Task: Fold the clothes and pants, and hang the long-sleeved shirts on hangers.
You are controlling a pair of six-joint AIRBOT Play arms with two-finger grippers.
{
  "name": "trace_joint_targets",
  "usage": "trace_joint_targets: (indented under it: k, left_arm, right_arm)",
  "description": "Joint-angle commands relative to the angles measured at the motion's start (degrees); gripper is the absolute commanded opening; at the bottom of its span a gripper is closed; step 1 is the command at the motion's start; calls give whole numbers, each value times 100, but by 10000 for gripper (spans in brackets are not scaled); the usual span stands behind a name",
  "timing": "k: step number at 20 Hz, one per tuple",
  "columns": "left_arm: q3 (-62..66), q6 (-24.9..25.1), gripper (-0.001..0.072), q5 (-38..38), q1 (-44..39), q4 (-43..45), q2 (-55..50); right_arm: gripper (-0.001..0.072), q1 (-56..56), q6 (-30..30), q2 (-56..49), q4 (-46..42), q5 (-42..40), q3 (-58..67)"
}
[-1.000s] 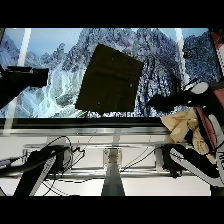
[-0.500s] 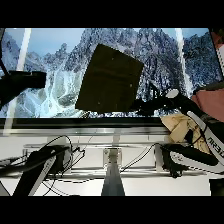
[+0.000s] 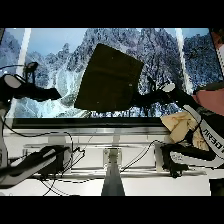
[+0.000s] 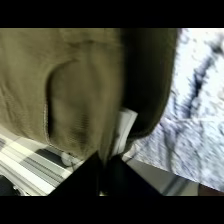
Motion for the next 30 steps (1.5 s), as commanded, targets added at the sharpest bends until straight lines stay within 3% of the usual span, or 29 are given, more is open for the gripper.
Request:
trace_joint_targets:
  k: [1,6,10,12,14,16,21,25,27,30]
  left_arm:
    - [-2,903,505,-286,33,-1300,-1091]
    - [-2,979,505,-363,26,-1788,-2131]
    - [-2,1703,484,-540,-55,-2645,-2424]
    - [-2,1720,328,-560,-192,-2645,-2424]
    - [0,1893,313,-625,-415,-2647,-2424]
    - [28,2243,21,-826,-629,-2664,-2398]
    - [970,2140,14,-1620,-627,-2903,-1696]
    - [2319,1904,14,-1550,-411,-2898,-214]
    - [2798,1906,14,-1115,-249,-2889,748]
    - [2933,1906,15,203,79,-2813,2321]
  right_arm:
    - [28,4,-302,-13,2,-35,90]
    - [28,7,-332,-11,4,-17,90]
    - [28,7,-625,-11,7,-7,133]
    - [28,7,-636,-9,4,33,271]
    - [28,7,-870,7,7,74,503]
    - [28,7,-984,7,4,291,837]
    - [27,7,-1443,37,7,1497,2210]
    - [27,7,-1502,542,26,1873,3451]
    - [27,33,-1631,997,125,1873,3928]
    - [27,282,-1801,1884,140,1818,4280]
